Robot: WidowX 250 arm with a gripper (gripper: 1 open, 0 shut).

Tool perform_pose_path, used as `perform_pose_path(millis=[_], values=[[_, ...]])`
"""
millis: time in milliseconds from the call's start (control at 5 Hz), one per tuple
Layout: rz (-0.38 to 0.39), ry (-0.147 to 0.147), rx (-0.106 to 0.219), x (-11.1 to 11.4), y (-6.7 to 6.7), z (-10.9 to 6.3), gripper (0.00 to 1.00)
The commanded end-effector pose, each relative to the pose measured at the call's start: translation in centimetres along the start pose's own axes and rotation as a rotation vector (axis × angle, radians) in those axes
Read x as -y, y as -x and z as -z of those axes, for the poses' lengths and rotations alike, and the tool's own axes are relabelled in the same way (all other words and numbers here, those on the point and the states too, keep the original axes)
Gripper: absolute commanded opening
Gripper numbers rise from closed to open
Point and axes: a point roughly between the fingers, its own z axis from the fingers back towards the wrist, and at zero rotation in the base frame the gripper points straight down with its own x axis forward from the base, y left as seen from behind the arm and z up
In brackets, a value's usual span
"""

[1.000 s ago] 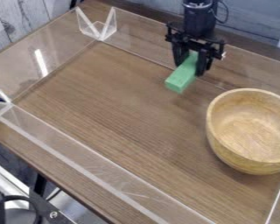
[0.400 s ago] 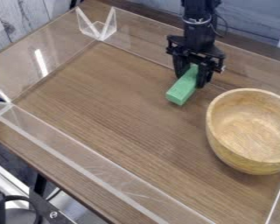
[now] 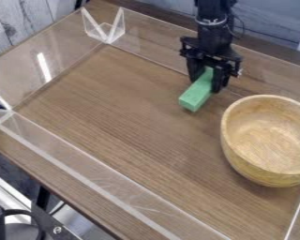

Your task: Put the green block in the brown bowl

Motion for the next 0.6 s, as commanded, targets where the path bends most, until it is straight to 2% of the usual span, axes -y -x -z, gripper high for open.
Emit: perform_pose_path(millis=[0,400], values=[[0.010,-0.018,0.107,0.00,-0.97,-3.04,0.00],[0.017,-0.020,0.123,-0.01,-1.02,-2.55,0.00]])
